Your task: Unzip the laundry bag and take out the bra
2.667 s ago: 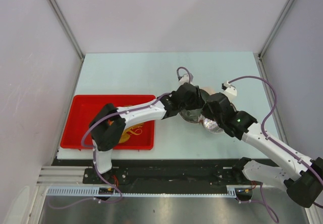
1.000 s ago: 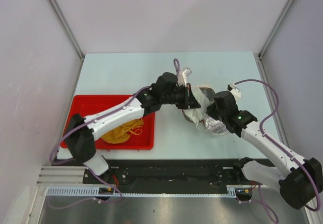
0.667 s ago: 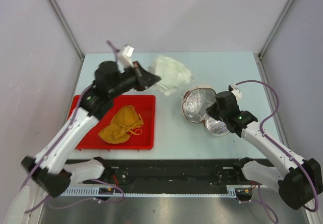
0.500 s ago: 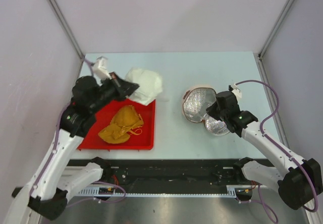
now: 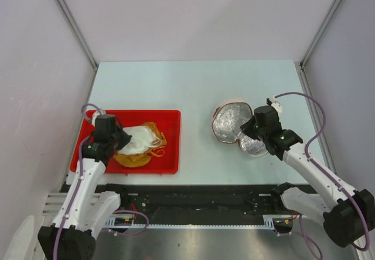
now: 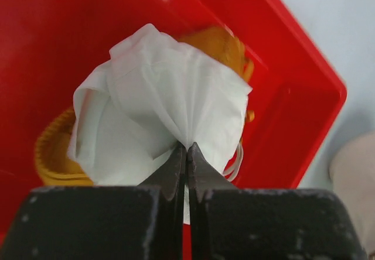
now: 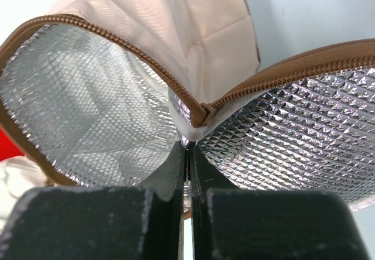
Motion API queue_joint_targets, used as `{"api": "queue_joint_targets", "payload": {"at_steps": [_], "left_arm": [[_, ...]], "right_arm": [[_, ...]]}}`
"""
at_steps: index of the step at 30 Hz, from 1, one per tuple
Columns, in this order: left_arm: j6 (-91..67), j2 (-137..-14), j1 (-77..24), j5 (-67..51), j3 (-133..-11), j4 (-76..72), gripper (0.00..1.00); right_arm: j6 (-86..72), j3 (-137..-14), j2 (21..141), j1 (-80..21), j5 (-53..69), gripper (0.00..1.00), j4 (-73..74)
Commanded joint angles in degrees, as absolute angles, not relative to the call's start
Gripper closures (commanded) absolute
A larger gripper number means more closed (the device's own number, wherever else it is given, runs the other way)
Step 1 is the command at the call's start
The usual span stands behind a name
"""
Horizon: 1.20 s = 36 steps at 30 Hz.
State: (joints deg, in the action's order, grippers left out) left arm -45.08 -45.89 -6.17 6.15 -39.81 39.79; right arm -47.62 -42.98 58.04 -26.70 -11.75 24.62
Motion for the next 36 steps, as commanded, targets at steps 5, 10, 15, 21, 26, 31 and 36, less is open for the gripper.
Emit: {"api": "queue_joint_targets", "payload": {"at_steps": [5, 10, 15, 21, 26, 31, 36], "left_arm": [[-45.7, -42.6, 7.1, 17.0, -41.5, 38.8, 0.96], [-43.3, -46.8, 8.4, 5.0, -40.6, 33.3, 0.00], [-35.0, -47.6, 8.2, -5.7, -46.7, 27.4, 0.00], [-30.2, -43.8, 4.9, -6.4, -54.4, 27.9, 0.00], [-27.4, -46.8, -5.3, -4.0, -57.2, 28.0, 0.00], [-27.3, -50.3, -13.8, -1.7, -59.3, 27.0, 0.00], [-25.4, -51.6, -16.5, -0.1, -61.2, 29.6, 0.00]], "right_arm": [[-44.7, -43.2, 53.0, -22.7, -10.5, 1.00, 26.2], [-44.4, -42.7, 54.5, -22.7, -8.1, 1.00, 24.6], [-43.2, -42.7, 53.0, -22.1, -9.7, 1.00, 24.6], [-41.8, -43.2, 51.5, -18.3, -9.4, 1.00, 25.0], [-40.1, -45.7, 54.5, -10.3, -9.9, 1.00, 21.0], [-37.1, -53.5, 66.5, 1.5, -8.8, 1.00, 14.1], [-34.5, -62.7, 74.7, 6.9, 0.8, 0.01, 17.0]]}}
